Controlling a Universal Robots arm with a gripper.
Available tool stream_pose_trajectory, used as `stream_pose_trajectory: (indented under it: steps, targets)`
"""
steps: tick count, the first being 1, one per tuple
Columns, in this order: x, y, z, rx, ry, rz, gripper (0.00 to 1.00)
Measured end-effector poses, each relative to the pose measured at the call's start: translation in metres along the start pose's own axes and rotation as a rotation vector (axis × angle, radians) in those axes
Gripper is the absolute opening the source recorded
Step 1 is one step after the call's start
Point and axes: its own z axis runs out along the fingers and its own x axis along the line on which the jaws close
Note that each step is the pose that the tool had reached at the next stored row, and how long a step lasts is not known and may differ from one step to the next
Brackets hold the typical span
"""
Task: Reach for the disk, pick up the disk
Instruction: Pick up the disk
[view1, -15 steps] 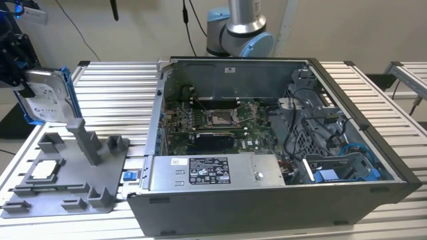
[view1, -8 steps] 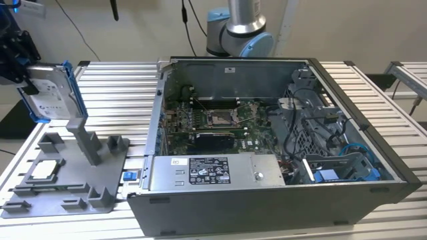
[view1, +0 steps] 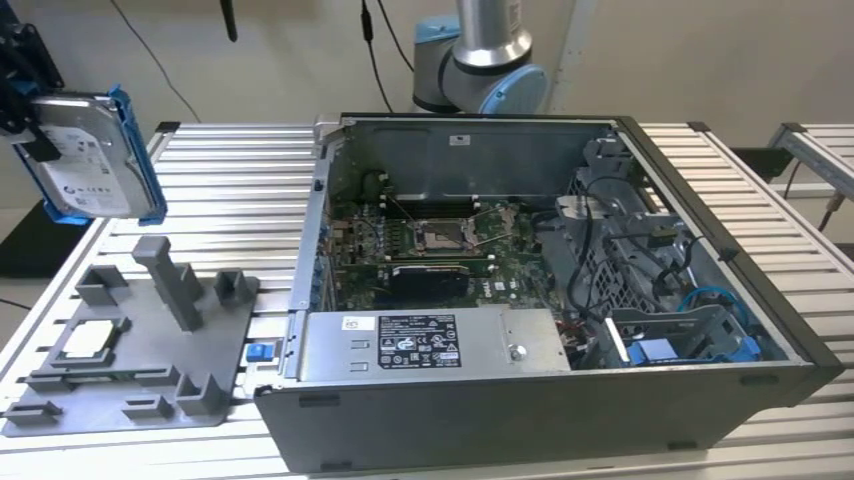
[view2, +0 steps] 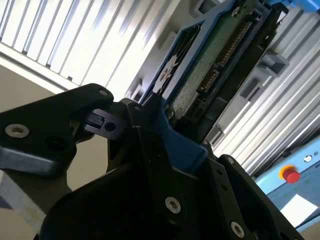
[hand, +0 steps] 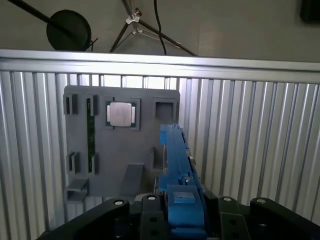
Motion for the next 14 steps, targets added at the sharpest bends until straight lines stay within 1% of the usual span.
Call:
stream_pose_trajectory:
  steps: [2,4,7,9,11,14]
  targets:
    - [-0.0002,-0.0004,-0.0048,0.0056,-0.0003,-0.002,0.0]
    - [-0.0004,-0.0009,-0.0092,0.0138,-0.0004,-0.005,0.0]
    - [-0.0005,-0.0009,-0.0132,0.0365,-0.0007,-0.012,0.0]
    - [-0.0007,-0.0006,-0.0177,0.0465,-0.0007,-0.014,0.0]
    - [-0.0009,-0.0011,-0.0246,0.0504,-0.0007,-0.015,0.0]
    - [-0.0014,-0.0023,-0.038,0.0518,-0.0007,-0.015,0.0]
